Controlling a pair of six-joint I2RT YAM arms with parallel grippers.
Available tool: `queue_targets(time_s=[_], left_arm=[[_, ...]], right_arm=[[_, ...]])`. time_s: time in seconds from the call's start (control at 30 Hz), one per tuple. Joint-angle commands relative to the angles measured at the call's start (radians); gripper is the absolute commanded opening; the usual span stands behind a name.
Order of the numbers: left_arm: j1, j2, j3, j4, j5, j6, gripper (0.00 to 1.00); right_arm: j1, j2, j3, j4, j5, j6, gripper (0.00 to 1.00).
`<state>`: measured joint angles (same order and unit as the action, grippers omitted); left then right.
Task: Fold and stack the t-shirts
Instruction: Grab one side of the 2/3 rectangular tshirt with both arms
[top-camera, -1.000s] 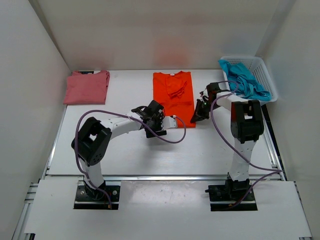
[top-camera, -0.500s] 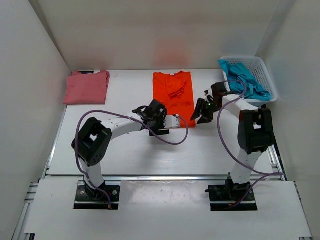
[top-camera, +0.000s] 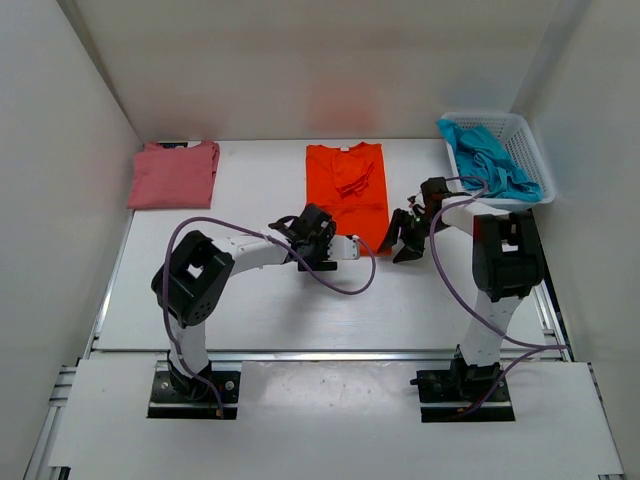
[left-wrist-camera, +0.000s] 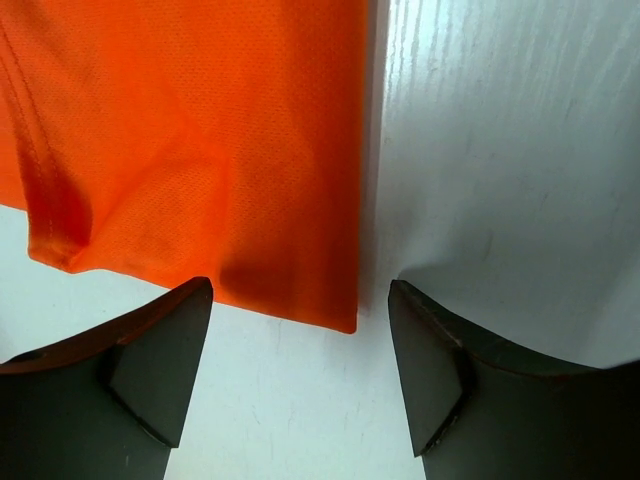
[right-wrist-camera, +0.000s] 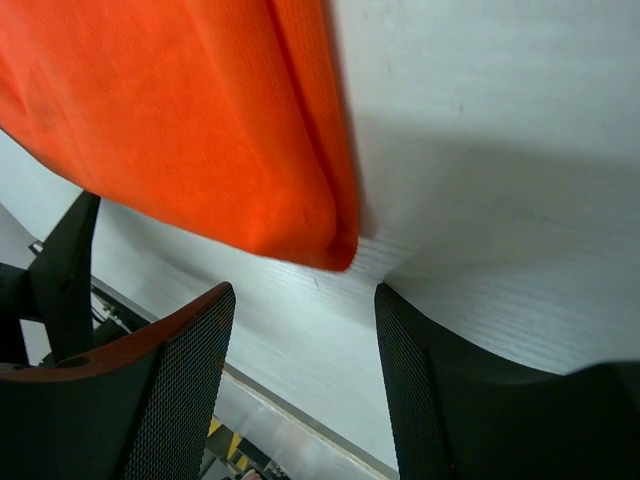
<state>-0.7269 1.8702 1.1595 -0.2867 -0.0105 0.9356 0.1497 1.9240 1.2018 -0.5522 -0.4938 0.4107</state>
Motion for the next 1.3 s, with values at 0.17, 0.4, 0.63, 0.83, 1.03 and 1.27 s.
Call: queue_targets(time_s=[0.17, 0.4, 0.63, 0.83, 1.03, 1.27], left_arm=[[0.017, 0.023, -0.047, 0.053, -0.035, 0.006, 0.7], [0.026, 0.024, -0.024, 0.043, -0.02, -0.015, 0.26], [0.018, 0.017, -0.021, 0.015, -0.012, -0.032, 0.08], [0.008, 0.012, -0.034, 0.029, -0.017, -0.035, 0.01], [0.015, 0.007, 0.003, -0.032, -0.003, -0.063, 0.0], [0.006, -0.057, 0.033, -0.27, 0.007, -0.148, 0.0]], right_arm=[[-0.009, 0.107, 0.122, 0.003, 0.037, -0.007, 0.57], [0.004, 0.121, 0.125, -0.014, -0.002, -0.01, 0.19], [0.001, 0.069, 0.072, -0.023, -0.052, -0.023, 0.39], [0.008, 0.102, 0.065, -0.008, -0.081, -0.023, 0.28], [0.007, 0.083, 0.068, 0.006, -0.124, -0.024, 0.01], [0.036, -0.023, 0.045, -0.075, -0.152, -0.087, 0.0]])
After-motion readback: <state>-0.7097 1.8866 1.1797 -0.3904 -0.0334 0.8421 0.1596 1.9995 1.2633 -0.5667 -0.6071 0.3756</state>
